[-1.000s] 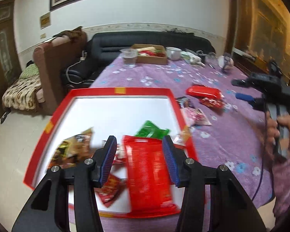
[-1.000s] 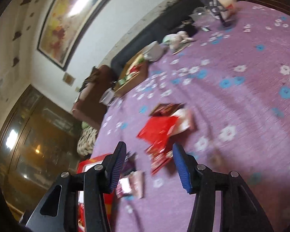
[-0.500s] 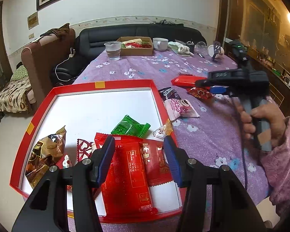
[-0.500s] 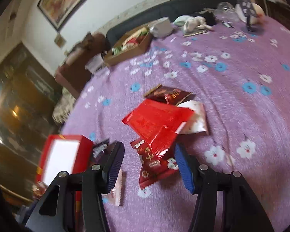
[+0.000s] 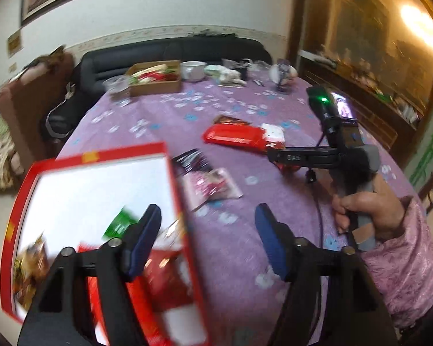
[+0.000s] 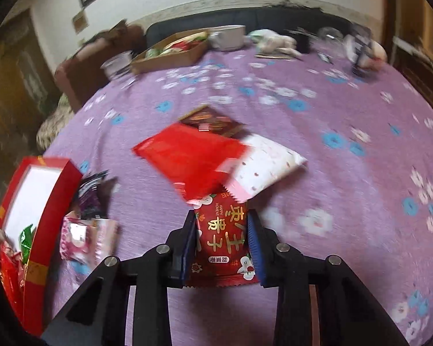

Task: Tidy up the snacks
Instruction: 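Grasp the red printed packet with the right tool while the left grasps the pink bear packet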

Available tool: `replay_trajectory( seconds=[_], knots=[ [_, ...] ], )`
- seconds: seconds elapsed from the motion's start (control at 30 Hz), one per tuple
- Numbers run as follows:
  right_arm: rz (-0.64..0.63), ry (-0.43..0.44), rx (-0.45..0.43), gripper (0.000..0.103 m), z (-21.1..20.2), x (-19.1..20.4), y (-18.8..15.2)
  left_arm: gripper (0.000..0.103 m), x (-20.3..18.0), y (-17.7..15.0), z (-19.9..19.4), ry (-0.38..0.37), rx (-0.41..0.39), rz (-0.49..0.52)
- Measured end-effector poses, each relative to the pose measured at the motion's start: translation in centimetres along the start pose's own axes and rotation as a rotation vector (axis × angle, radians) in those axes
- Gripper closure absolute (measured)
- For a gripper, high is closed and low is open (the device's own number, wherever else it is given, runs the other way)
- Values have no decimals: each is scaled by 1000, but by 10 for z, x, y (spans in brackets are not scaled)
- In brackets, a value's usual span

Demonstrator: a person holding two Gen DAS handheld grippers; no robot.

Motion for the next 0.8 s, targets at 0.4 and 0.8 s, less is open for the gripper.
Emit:
replay_trajectory(
  seconds=[0.4, 0.8],
  knots=[
    [149, 54, -59, 69, -15, -55, -7, 36, -21, 26, 96, -4, 196, 36],
    [186, 84, -52, 68, -13, -58, -5, 36, -30, 15, 120, 30, 253, 49]
  ],
)
Point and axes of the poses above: each gripper's, at about its wrist camera, not at the fingertips, and z roughly the way its jaws point, x to its left, y to its top, the point moved 6 cm from there along z, roughly the way its jaws point, and after that the axes turned 3 degrees about -z, right-handed, at the moved point
